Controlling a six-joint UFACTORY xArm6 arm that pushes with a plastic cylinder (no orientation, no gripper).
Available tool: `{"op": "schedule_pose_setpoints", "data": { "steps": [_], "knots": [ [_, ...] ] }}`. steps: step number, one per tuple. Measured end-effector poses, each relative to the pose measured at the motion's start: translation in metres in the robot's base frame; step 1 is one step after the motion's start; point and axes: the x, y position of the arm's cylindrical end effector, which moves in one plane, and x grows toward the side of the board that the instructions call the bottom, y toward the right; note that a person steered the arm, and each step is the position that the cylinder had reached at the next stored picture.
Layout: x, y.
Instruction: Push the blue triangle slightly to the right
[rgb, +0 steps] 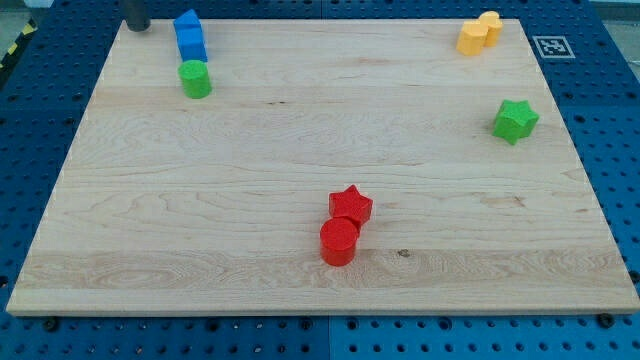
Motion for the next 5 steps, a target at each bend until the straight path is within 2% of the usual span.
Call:
{"op": "schedule_pose_setpoints", "data": {
  "steps": [2, 5],
  "knots": [
    [-0.004, 0.054],
    [0.003, 0.057]
  ]
}}
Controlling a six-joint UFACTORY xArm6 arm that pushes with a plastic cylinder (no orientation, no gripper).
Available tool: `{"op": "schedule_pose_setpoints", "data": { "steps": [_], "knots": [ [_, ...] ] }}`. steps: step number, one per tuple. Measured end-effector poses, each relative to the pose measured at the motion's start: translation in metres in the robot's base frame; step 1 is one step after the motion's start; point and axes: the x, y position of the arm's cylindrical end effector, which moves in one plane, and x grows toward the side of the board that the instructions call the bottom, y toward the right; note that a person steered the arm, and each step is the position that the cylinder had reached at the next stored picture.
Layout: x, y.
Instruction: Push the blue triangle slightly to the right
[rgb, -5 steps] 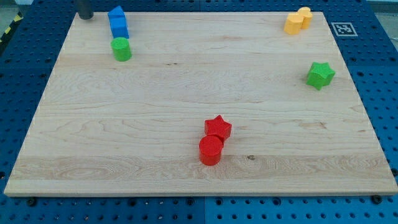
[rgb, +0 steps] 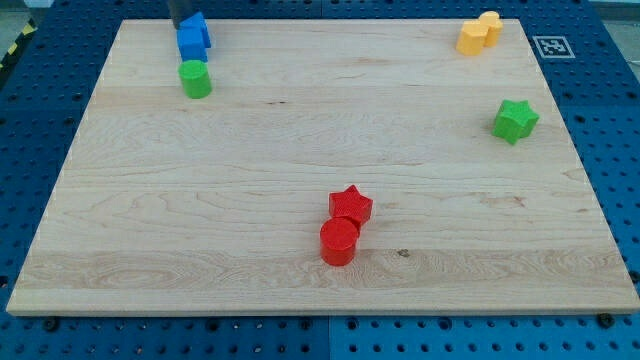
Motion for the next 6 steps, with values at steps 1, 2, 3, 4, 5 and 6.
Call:
{"op": "schedule_pose_setpoints", "data": {
  "steps": [1, 2, 3, 4, 5, 6],
  "knots": [
    [0.001, 0.000],
    [0.008, 0.000],
    [0.014, 0.000],
    [0.014, 0.018],
    [0.014, 0.047],
    [0.014, 0.077]
  ]
}}
